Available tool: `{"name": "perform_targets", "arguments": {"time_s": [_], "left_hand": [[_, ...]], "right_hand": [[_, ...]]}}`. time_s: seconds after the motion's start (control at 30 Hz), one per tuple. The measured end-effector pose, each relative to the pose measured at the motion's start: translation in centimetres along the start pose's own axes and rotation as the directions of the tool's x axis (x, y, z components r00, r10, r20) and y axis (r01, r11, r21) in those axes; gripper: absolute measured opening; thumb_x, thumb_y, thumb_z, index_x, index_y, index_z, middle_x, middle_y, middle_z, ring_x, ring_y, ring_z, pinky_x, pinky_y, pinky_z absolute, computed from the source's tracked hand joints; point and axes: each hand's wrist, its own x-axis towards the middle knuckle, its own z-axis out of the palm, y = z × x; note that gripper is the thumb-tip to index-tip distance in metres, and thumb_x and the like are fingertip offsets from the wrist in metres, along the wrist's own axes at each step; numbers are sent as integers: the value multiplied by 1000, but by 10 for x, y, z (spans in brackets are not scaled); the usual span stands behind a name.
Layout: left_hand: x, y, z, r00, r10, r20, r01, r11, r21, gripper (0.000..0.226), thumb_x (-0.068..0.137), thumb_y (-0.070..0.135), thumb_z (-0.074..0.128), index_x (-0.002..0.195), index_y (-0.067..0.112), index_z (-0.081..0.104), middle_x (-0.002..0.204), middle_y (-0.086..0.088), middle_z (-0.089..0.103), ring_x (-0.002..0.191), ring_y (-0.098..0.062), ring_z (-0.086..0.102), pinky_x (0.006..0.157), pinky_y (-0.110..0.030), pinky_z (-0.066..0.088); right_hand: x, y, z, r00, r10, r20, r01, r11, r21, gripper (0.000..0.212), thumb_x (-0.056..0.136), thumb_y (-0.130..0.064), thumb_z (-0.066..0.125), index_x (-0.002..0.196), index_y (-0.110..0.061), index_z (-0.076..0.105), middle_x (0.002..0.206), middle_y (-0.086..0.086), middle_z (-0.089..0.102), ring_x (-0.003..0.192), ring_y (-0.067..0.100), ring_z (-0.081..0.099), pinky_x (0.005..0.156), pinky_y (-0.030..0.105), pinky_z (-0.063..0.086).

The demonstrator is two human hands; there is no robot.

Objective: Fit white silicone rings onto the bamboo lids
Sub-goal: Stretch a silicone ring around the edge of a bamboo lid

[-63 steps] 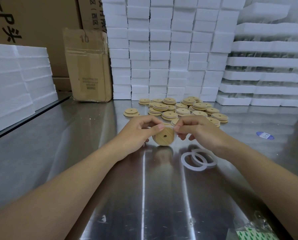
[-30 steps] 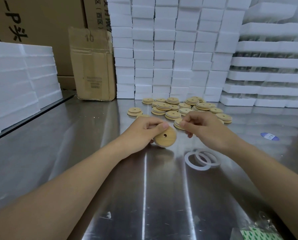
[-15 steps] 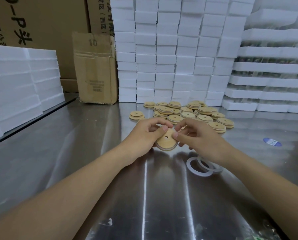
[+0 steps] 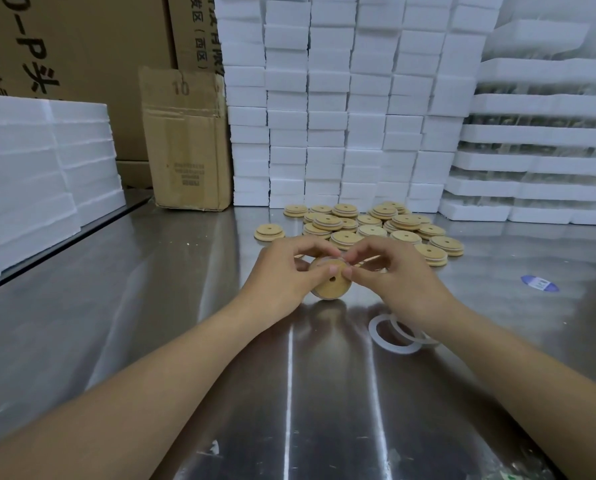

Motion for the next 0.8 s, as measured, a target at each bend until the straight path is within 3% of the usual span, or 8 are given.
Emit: {"name": "perform_targets", "arguments": {"time_s": [0.17,0.33,0.4,0.5,0.57,0.67,0.73,0.8], "left_hand": [[1,2,-3,997,-70,-44,67,996,-58,26,87,8,88,88,33,80,100,3,81,98,-25,79,95,-46,63],[3,2,-7,982,-155,-107,156,988,5,20,79,22,96,83,23,76,90,-2,81,90,-30,79,90,-51,64],[4,0,-12,977,-179,-113,188,979,73,26,76,36,97,75,23,74,77,2,79,77,-21,76,79,-44,64],[1,-1,-16,977,-184,-105,201,961,189,44,72,55,94,69,17,73,64,3,74,56,-6,62,56,-20,49],[1,-2,-18,972,-214,-96,228,958,175,49,72,56,94,70,12,73,67,-4,77,62,-15,72,60,-26,56],[-1,1,-15,964,-252,-84,261,957,126,48,74,48,95,72,7,70,75,-15,79,80,-36,79,75,-44,62],[-1,1,-13,959,-271,-88,275,961,36,40,81,40,92,73,6,72,78,-12,80,76,-30,81,64,-31,58],[-1,5,-11,941,-320,-107,315,947,-60,31,91,40,84,80,12,79,88,0,82,75,-19,81,61,-21,51]], "right_hand": [[0,3,-1,994,92,51,-90,995,-38,17,87,-30,86,83,-20,74,75,-5,74,62,8,59,64,31,42],[1,4,-2,991,120,67,-115,990,-78,19,91,-32,83,81,-19,74,63,-12,68,54,-2,52,61,24,38],[1,4,-1,989,119,83,-114,992,-62,17,91,-29,83,81,-18,74,69,-12,74,63,1,64,68,31,49],[1,2,-1,988,119,102,-115,992,-42,15,92,-27,82,84,-17,73,79,-2,80,82,17,77,91,51,60],[0,2,-1,986,117,119,-115,993,-26,15,91,-24,83,85,-16,72,81,1,80,83,20,79,93,54,60],[-1,2,-1,972,155,177,-160,987,19,17,89,-20,84,89,-14,69,80,6,79,82,25,79,84,44,61],[0,1,-5,959,213,187,-234,968,94,16,91,-19,82,90,-13,67,80,7,79,77,21,77,69,31,57],[5,0,-16,952,293,83,-305,920,247,14,93,-14,79,92,-10,66,82,9,78,70,17,75,60,26,54]]}}
